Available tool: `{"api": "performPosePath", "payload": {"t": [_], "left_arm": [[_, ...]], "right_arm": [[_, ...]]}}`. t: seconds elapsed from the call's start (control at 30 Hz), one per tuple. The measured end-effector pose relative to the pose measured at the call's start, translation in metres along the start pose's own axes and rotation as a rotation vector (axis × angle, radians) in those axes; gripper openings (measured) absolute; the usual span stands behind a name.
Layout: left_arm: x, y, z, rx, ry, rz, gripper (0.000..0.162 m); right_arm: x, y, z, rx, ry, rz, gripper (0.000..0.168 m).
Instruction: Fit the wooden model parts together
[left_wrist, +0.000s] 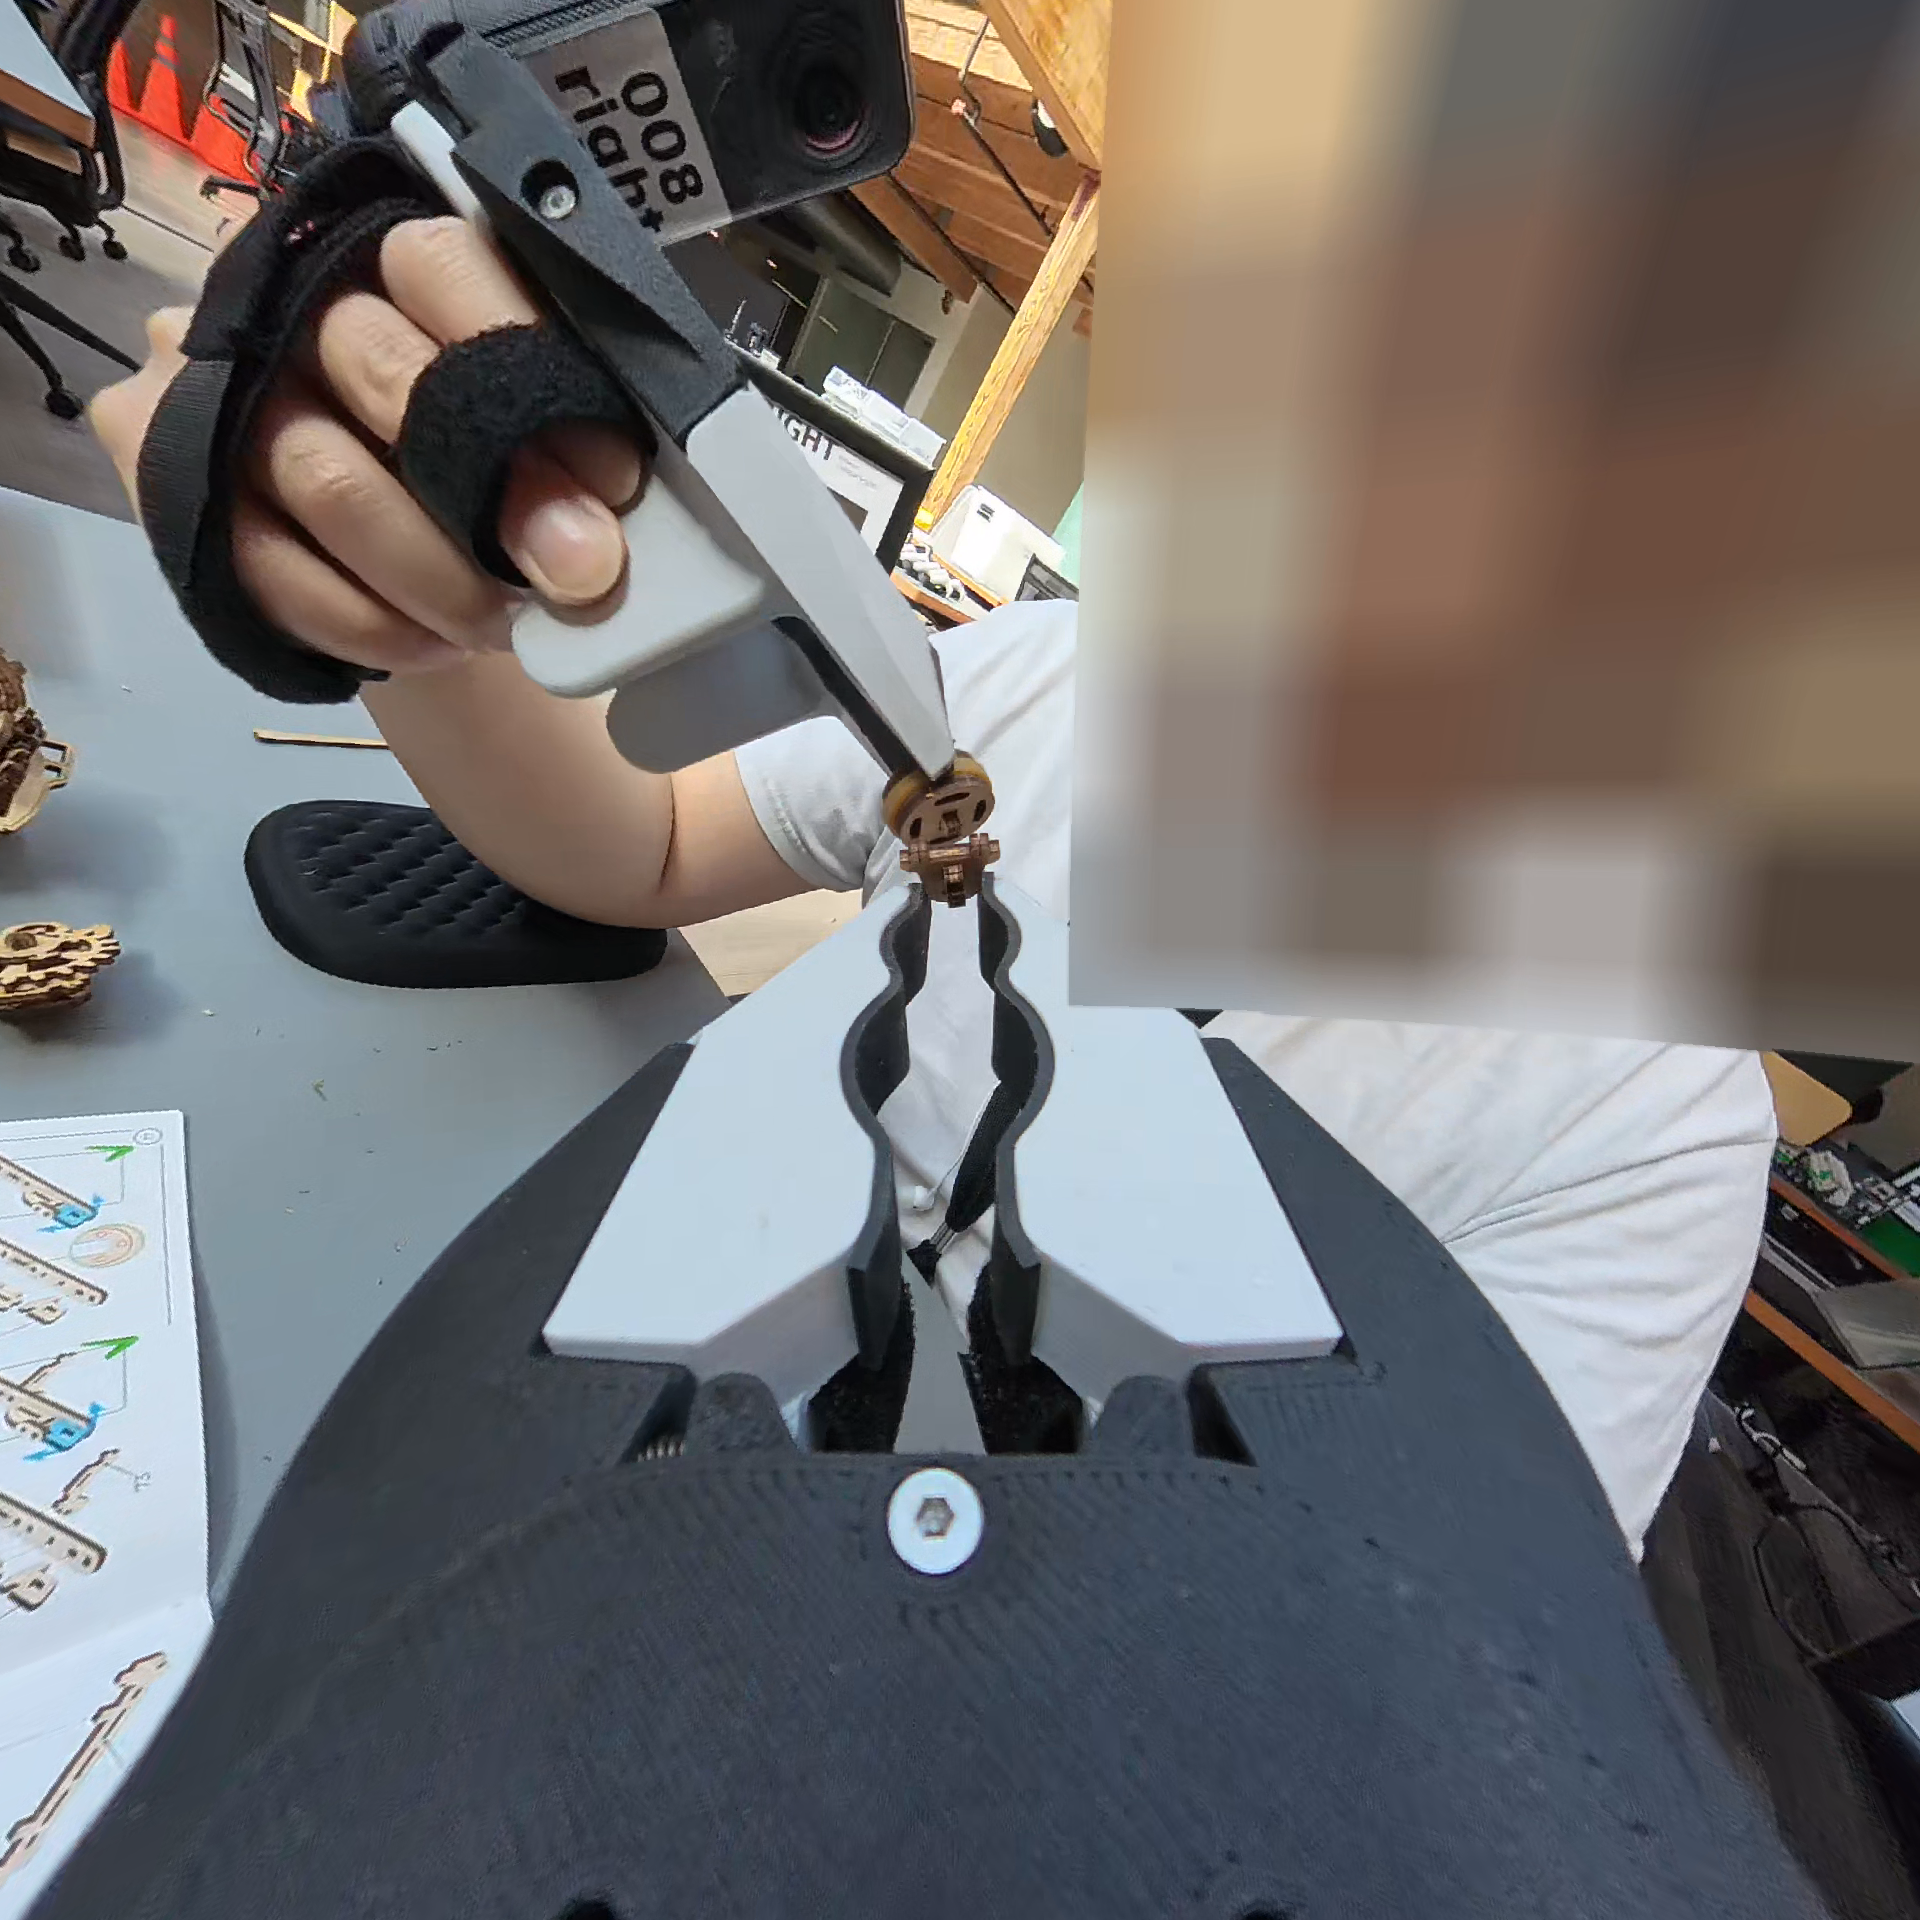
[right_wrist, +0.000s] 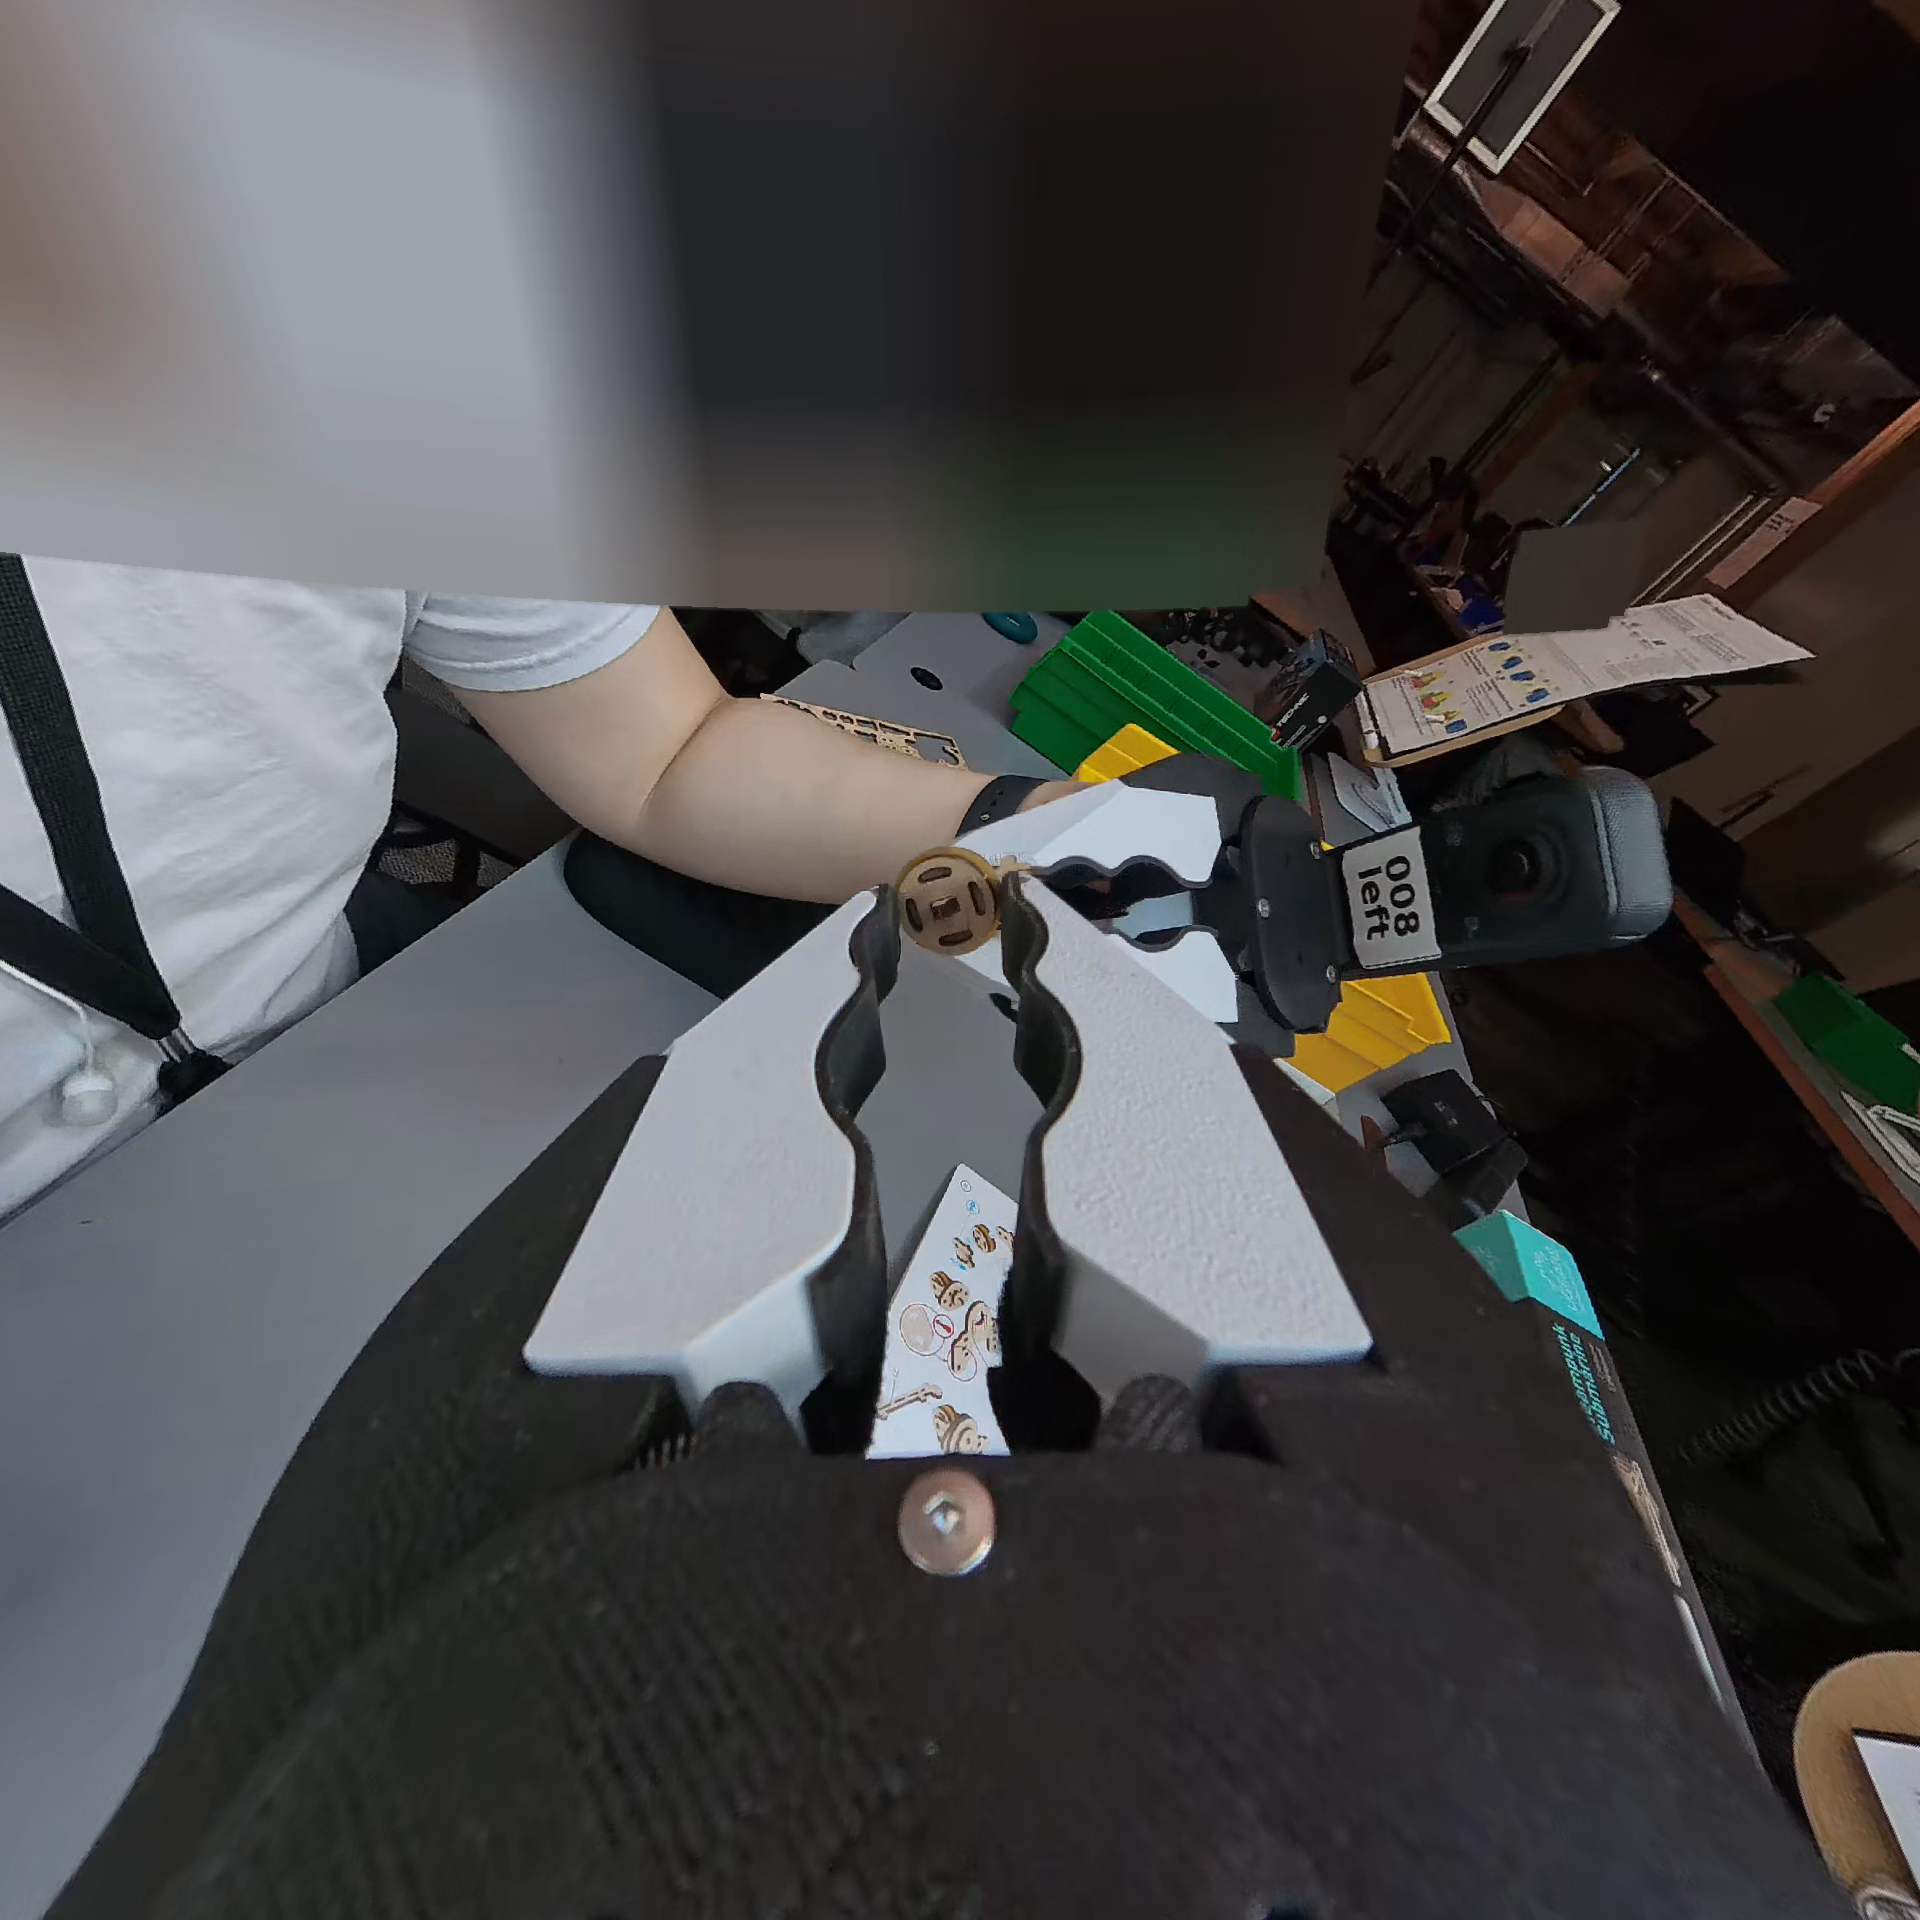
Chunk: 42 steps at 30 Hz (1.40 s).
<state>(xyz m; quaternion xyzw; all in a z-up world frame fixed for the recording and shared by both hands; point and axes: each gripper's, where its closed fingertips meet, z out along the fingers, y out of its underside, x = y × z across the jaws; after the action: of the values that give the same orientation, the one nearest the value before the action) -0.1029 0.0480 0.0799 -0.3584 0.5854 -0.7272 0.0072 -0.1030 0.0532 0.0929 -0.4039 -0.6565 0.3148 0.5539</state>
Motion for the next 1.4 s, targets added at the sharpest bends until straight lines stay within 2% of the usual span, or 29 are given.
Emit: {"api": "performPosePath", "payload": {"t": [0.23, 0.53, 0.73, 0.87, 1.07, 1.4], "left_arm": [[0.002, 0.001, 0.005, -0.019, -0.004, -0.001, 0.007], [-0.001, 0.001, 0.003, -0.009, -0.018, -0.022, 0.007], [0.004, 0.001, 0.006, -0.007, 0.031, -0.015, 0.007], [0.009, 0.003, 0.007, -0.017, 0.057, 0.021, 0.007], [0.019, -0.001, 0.005, 0.022, 0.135, 0.057, 0.006], [0.021, 0.000, 0.010, 0.022, 0.157, 0.062, 0.006]], "right_arm": [[0.004, 0.004, 0.002, 0.075, -0.021, 0.059, 0.020], [0.004, 0.004, 0.003, 0.068, -0.013, 0.048, 0.020], [0.001, 0.004, 0.002, 0.072, -0.036, 0.062, 0.020], [0.004, -0.009, -0.001, 0.125, -0.019, 0.083, 0.020], [0.000, -0.015, 0.003, 0.094, -0.018, 0.080, 0.020], [-0.008, -0.017, 0.010, 0.081, -0.057, 0.091, 0.020]]}}
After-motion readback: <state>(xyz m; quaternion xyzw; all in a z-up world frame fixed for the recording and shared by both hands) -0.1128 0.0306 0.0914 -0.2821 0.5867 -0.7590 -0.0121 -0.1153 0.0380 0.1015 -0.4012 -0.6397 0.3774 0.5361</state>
